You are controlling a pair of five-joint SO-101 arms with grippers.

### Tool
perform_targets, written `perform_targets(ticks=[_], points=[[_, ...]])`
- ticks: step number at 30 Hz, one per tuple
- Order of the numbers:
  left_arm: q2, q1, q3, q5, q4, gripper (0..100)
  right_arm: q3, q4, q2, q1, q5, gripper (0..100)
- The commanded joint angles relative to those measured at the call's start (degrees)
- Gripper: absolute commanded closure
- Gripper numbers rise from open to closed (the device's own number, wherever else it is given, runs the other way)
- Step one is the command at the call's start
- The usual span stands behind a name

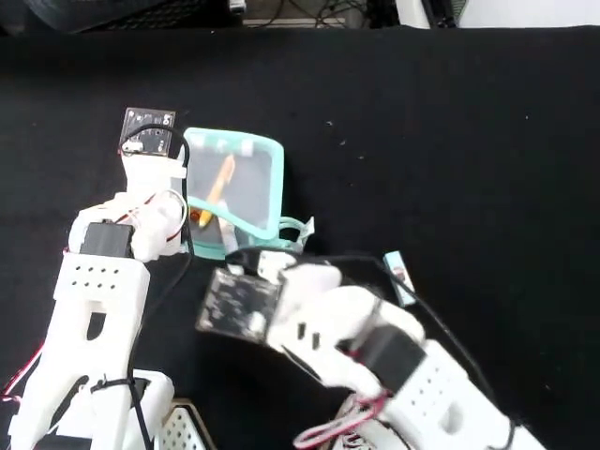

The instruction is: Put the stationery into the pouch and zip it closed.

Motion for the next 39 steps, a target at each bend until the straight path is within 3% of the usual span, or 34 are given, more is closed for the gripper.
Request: perform_targets(ticks=[1,12,15,18,21,28,32,39], points=[[0.35,-0.40,-0.13,-0.09,-0.09,97,-6.73,-0.09,8.13,-0.35,0.53,98.6],[0.35,-0.40,-0.13,-0.09,-0.09,97,-7.87,-5.36,15.52,3.34,0.18,98.2],[0.35,-0.40,-0.13,-0.09,-0.09,97,-7.60,-5.27,13.85,4.22,0.09,91.0],[0.35,-0.40,-0.13,-0.09,-0.09,97,-6.90,-5.27,11.21,3.96,-5.71,82.6],[0.35,-0.40,-0.13,-0.09,-0.09,97,-6.73,-5.27,8.57,3.96,-10.81,80.3],[0.35,-0.40,-0.13,-0.09,-0.09,97,-8.48,-1.23,0.66,4.92,-11.08,80.4],[0.35,-0.40,-0.13,-0.09,0.00,97,-8.75,4.31,-5.93,13.45,-11.43,80.4],[0.35,-0.13,-0.13,-0.09,0.00,97,-8.40,15.74,-4.44,37.19,-17.49,88.1]])
